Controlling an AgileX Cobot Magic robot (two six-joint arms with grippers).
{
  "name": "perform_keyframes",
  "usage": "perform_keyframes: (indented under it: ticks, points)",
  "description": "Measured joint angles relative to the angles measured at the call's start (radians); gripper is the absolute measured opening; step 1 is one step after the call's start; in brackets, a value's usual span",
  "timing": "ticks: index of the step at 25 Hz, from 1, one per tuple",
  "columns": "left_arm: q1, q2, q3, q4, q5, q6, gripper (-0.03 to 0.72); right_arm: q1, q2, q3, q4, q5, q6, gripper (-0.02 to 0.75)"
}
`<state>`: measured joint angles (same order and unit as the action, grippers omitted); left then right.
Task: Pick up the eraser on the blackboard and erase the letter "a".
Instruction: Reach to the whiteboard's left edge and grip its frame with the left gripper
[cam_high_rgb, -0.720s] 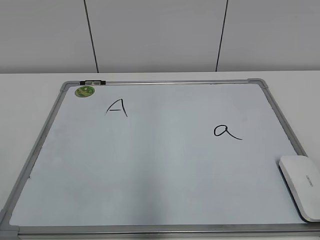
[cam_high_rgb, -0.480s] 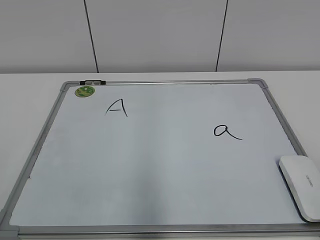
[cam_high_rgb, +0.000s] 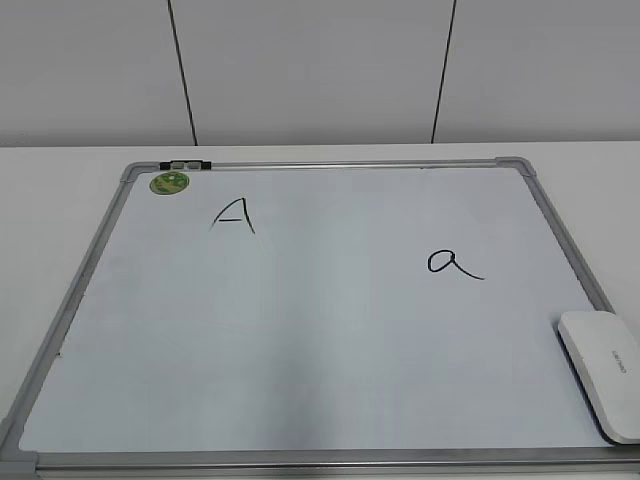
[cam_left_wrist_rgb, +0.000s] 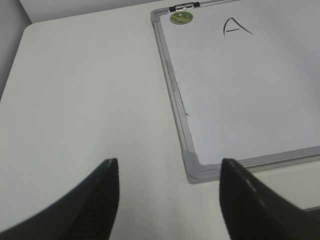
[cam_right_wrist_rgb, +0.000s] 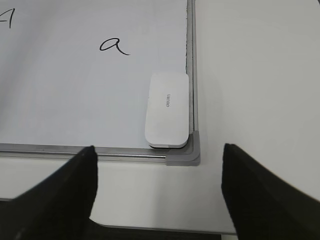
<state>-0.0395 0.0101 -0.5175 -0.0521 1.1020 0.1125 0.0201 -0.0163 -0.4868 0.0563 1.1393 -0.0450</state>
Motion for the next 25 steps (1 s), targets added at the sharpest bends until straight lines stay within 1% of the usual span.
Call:
perform_keyframes:
  ticks: [25]
  points:
    - [0.0, 0.007, -0.005, 0.0, -0.006, 0.0, 0.463, 0.0, 0.0, 0.0, 0.0, 0.0, 0.0, 0.573]
